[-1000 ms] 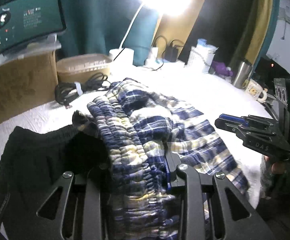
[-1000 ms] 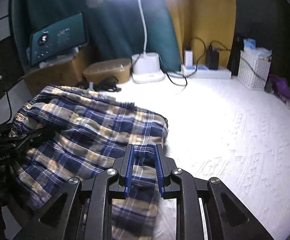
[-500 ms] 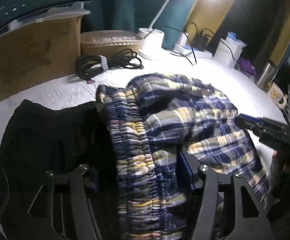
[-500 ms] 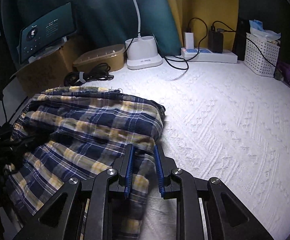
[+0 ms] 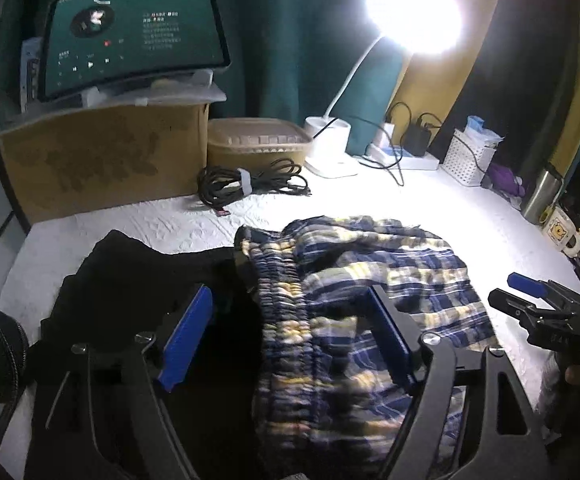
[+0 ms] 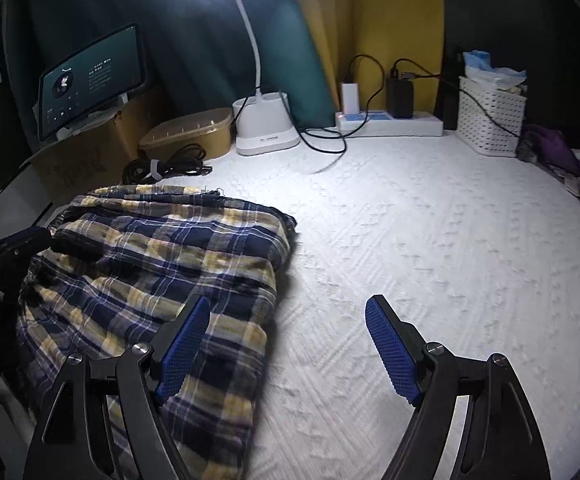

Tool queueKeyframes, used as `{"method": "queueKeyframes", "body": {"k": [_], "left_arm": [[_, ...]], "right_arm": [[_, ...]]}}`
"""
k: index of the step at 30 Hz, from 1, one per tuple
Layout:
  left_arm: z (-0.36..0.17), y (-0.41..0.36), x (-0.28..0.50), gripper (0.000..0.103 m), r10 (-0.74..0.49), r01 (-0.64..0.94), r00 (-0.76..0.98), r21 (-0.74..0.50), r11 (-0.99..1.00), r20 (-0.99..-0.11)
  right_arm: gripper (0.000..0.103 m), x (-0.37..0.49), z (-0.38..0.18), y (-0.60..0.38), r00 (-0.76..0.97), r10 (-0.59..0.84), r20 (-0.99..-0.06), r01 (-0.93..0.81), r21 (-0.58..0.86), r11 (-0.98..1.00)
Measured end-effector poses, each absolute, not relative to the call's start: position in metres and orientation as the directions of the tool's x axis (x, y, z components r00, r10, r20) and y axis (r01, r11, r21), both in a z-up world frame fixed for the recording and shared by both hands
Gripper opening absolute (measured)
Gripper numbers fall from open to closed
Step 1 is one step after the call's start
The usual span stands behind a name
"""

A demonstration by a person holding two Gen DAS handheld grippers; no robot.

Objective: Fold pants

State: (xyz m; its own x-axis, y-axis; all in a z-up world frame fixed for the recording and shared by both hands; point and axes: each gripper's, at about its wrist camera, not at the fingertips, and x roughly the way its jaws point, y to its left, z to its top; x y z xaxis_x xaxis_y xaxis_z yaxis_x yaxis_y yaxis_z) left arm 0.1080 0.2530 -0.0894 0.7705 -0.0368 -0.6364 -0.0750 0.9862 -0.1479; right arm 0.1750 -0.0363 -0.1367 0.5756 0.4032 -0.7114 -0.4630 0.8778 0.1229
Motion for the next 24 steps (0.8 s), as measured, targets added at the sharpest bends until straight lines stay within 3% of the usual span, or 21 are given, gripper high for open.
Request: {"method": "queueKeyframes", "body": {"k": [24], "left_arm": [[-0.073,0.151,0.058,0.078,-0.236,0.162,0.774,-0.177,0.971,-0.587]], "right_arm": [[0.082,0.099,-0.085,-0.110,0.702,0.344,-0.624,-0.385,0.074,0.920]]}}
